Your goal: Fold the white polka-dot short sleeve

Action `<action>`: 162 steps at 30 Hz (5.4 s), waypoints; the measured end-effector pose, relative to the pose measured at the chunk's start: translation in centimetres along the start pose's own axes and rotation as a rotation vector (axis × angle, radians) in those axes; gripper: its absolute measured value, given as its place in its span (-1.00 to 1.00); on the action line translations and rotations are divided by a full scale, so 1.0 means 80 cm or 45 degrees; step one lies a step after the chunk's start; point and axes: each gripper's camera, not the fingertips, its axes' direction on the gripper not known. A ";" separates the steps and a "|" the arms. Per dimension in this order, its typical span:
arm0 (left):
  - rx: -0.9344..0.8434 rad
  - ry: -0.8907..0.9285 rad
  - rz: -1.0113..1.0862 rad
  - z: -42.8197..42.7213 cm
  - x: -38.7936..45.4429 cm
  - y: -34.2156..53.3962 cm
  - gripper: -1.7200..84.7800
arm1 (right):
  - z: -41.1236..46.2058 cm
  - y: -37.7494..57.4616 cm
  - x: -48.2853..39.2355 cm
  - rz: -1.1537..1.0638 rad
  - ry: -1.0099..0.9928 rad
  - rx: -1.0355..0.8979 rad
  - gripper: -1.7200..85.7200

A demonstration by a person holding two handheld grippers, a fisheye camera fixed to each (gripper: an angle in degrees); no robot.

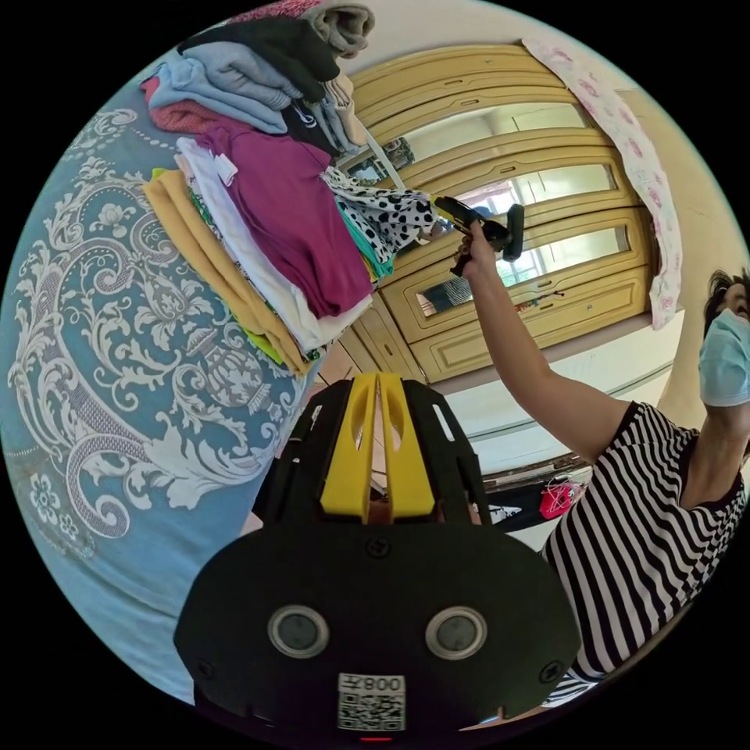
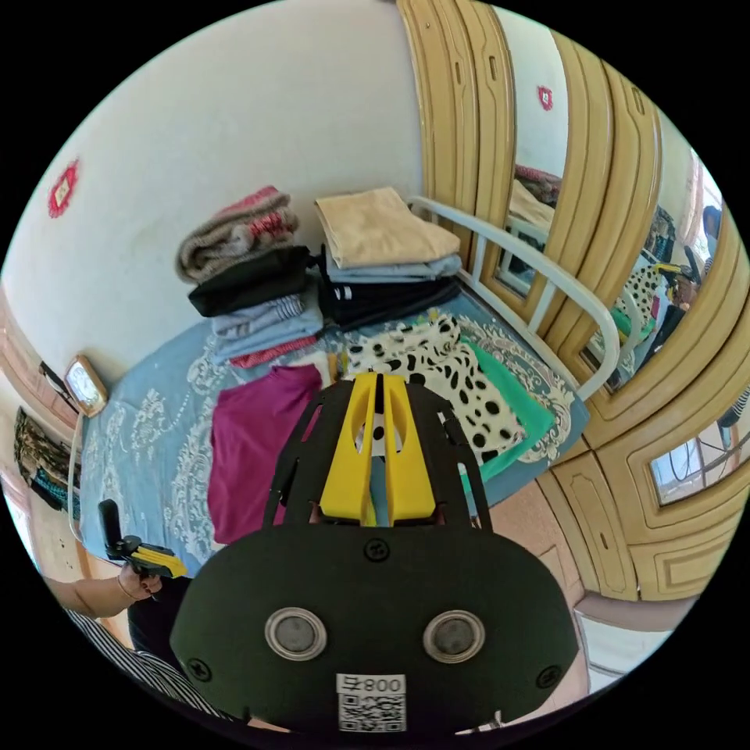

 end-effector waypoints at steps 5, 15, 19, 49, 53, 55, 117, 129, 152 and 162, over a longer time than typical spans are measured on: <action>0.093 -0.002 0.012 -0.037 0.075 0.046 -0.95 | -0.096 -0.011 -0.088 -0.103 -0.191 0.121 -0.94; 0.375 -0.088 0.095 -0.133 0.267 0.179 -0.89 | -0.323 0.015 -0.326 -0.450 -0.604 0.325 -0.95; 0.566 -0.272 0.159 -0.182 0.366 0.245 -0.78 | -0.407 0.046 -0.419 -0.576 -0.799 0.382 -0.95; 1.025 -1.010 0.696 -0.192 0.990 0.544 -0.91 | -0.432 0.331 -0.780 -0.672 -1.094 -0.084 -0.90; 0.980 -1.098 0.699 -0.168 1.040 0.542 -0.92 | -0.426 0.373 -0.757 -0.537 -1.162 0.052 -0.83; 0.874 -1.165 0.707 -0.142 1.064 0.534 -0.92 | -0.438 0.418 -0.773 -0.578 -1.262 0.150 -0.79; 0.377 -0.913 0.352 -0.130 0.841 0.607 -0.69 | -0.417 0.435 -0.956 -0.866 -1.542 -0.002 -0.92; 0.336 -0.950 0.253 -0.133 0.753 0.610 -0.79 | -0.437 0.430 -0.939 -0.881 -1.548 0.010 -0.92; 0.341 -0.715 0.302 -0.185 0.713 0.551 -0.94 | -0.451 0.430 -0.857 -0.801 -1.621 0.008 -0.92; 0.072 -0.632 0.511 -0.122 0.781 0.623 -0.91 | -0.466 0.481 -0.813 -0.926 -1.600 -0.149 -0.92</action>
